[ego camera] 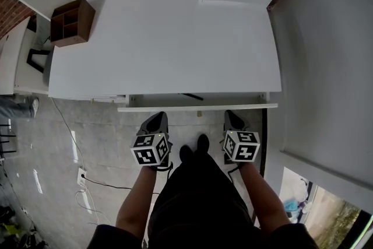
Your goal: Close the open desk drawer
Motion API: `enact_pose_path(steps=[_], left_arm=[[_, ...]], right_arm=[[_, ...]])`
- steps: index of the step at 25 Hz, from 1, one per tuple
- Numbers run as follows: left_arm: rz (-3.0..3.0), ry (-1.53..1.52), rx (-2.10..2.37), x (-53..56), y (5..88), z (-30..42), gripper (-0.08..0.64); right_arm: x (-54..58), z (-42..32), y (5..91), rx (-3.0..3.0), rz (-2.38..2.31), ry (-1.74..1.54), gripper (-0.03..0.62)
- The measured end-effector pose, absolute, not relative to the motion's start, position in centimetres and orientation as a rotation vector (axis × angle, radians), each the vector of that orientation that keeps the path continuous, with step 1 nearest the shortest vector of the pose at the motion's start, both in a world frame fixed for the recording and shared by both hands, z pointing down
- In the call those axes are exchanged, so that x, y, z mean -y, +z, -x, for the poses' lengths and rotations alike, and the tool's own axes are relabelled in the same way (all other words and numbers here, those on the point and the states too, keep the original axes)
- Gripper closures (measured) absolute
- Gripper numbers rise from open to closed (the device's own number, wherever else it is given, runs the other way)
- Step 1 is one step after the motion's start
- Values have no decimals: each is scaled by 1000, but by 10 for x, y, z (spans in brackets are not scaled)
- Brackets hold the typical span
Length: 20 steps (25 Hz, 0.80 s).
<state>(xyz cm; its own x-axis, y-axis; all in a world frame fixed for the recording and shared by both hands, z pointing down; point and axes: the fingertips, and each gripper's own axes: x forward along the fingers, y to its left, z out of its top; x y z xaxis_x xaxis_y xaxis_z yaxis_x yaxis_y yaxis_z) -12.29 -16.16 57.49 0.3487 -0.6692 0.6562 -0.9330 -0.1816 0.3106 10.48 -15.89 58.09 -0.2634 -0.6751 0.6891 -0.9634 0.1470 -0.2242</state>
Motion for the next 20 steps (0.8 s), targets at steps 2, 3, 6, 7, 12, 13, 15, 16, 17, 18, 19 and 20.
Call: enact_pose_path(steps=[2, 3, 6, 7, 12, 13, 15, 16, 17, 18, 19, 20], left_arm=[[-1934, 493, 1400, 168, 575, 123, 551], [-1935, 494, 1402, 172, 575, 123, 551], [-1937, 493, 1407, 180, 576, 123, 551], [-1936, 491, 1409, 183, 576, 123, 551], [-1928, 477, 1424, 196, 576, 123, 550], [-1927, 475, 1427, 199, 576, 123, 551], [-1922, 466, 1437, 204, 577, 123, 551], [-1918, 461, 1441, 207, 577, 122, 551], [-1915, 457, 1445, 210, 577, 122, 551], [-1912, 453, 1448, 212, 577, 122, 551], [-1910, 450, 1450, 214, 576, 123, 551], [-1909, 448, 1451, 216, 576, 123, 551]], right_arm=[[165, -105, 581, 2006, -1558, 894, 588], [169, -105, 581, 2007, -1555, 890, 588], [177, -105, 582, 2012, -1554, 888, 588], [179, -105, 582, 2012, -1558, 891, 588], [193, -105, 582, 2010, -1566, 886, 588], [195, -105, 582, 2011, -1563, 880, 588], [201, -105, 582, 2013, -1556, 865, 588], [204, -105, 582, 2013, -1554, 858, 588], [206, -106, 582, 2012, -1553, 853, 588], [208, -106, 582, 2010, -1552, 850, 588], [210, -105, 582, 2010, -1550, 848, 588], [212, -105, 582, 2011, -1549, 846, 588]])
